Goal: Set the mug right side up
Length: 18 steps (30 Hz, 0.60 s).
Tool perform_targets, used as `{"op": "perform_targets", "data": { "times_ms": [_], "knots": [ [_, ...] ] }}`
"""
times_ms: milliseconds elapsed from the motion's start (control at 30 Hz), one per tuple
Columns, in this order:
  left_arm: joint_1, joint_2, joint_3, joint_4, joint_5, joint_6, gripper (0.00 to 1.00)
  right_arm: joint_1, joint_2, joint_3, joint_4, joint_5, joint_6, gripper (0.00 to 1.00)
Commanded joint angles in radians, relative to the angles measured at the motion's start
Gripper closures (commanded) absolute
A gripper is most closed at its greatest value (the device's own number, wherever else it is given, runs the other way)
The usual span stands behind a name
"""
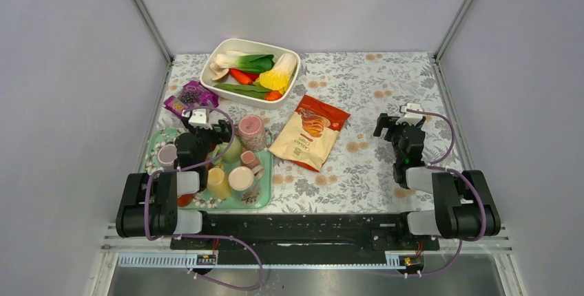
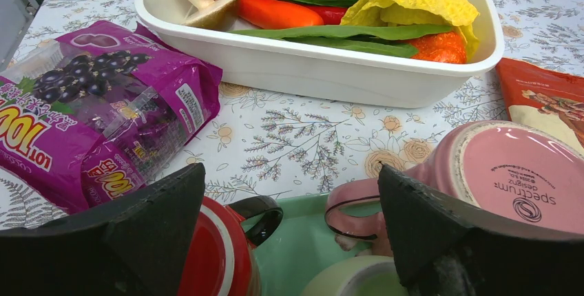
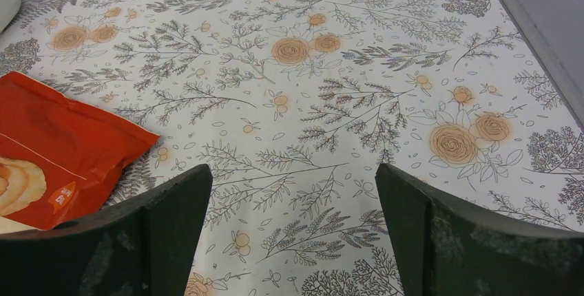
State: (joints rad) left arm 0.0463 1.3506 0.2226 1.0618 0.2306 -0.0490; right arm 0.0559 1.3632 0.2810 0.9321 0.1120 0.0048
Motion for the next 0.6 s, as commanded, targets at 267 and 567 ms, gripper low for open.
{"op": "perform_targets", "data": {
  "times_ms": [267,567],
  "knots": [
    [-0.003,0.0,0.019,0.004,-0.005,0.022,0.01,-0.004,-0.075,0.079,-0.157,-0.058,-0.027,0.01],
    [0.106,-0.209,0.237,-0.46,0.253,-0.005,0.01,-0.004,-0.14,0.091,-0.224,-0.058,-0.025,0.01]
  ]
}}
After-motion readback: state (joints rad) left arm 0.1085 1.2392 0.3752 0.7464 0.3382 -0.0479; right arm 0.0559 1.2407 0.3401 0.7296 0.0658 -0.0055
